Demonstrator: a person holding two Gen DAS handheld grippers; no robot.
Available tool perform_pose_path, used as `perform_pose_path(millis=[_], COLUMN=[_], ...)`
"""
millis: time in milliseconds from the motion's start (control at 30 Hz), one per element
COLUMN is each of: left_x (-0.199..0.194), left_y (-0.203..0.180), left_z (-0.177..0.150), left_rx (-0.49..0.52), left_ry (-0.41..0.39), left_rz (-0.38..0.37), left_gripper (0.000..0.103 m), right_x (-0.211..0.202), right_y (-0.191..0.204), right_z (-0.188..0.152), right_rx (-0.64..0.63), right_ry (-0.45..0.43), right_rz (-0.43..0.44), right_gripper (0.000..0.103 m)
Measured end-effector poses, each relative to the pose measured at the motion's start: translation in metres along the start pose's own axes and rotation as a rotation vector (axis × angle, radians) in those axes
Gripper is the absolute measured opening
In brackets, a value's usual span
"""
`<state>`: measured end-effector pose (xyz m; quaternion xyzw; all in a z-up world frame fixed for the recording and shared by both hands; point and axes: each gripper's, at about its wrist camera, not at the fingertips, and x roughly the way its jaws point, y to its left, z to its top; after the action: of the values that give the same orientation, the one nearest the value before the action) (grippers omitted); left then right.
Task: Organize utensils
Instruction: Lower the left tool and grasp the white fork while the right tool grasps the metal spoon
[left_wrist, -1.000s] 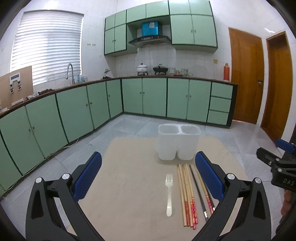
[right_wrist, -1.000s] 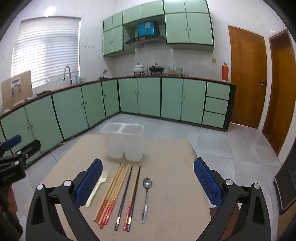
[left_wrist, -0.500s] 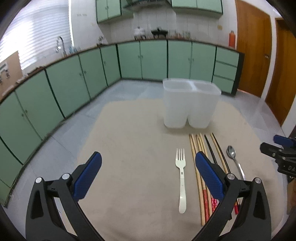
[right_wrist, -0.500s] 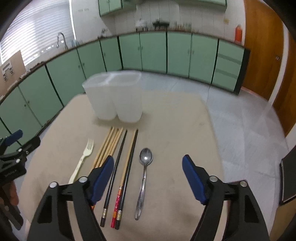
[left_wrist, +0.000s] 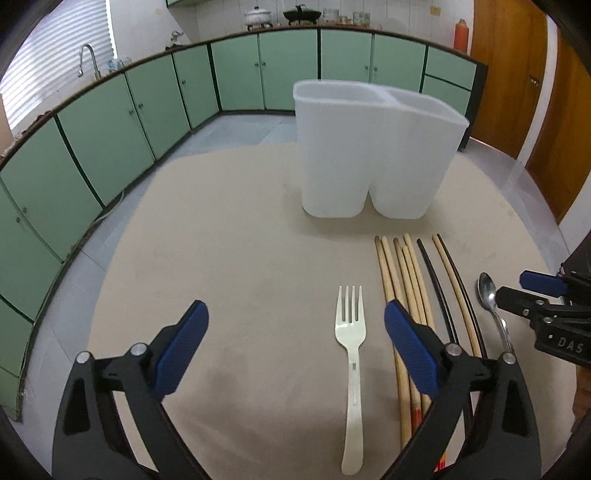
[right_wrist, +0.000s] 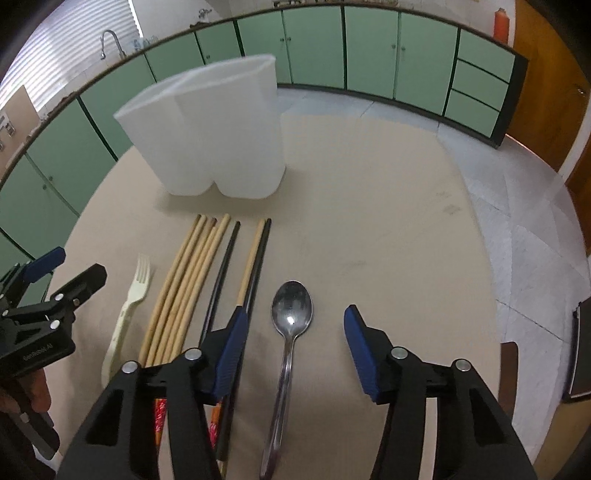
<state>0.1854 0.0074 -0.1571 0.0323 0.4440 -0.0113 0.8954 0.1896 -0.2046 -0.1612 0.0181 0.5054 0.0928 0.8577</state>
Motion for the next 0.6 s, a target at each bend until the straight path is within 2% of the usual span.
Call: perform_pose_path(millis=[67,100,233,467,600], left_x=[0.006,0.009,0.017,0.032,0.035], left_y=[-0.002,-0.003,-0.009,-0.015,-0.018], left_z=[0.001,0.001,0.001,0.002,0.002], left_rx=[0.003,0.005,0.011,0.014,0.012], left_ry=[0.016,0.029,0.048,0.079,0.090], left_rz=[-0.005,-0.014,-0.031,-0.025,-0.030], left_gripper=[0.082,0.082,0.081,0.081,0.080], right_x=[0.005,0.007,0.014,0.023,0.024], right_y=[0.000,-0.001,-0.003,-0.001,0.006], right_z=[0.000,0.001,0.003,0.009,0.008], right_rx=[0.002,0.005,0.011,0.008,-0.004], right_ry=[0.016,0.021,0.035,0.033,0.032], right_rz=[0.004,0.006,0.008,-0.002,0.000], right_gripper=[0.051,0.051,0.047,0.046,0.040])
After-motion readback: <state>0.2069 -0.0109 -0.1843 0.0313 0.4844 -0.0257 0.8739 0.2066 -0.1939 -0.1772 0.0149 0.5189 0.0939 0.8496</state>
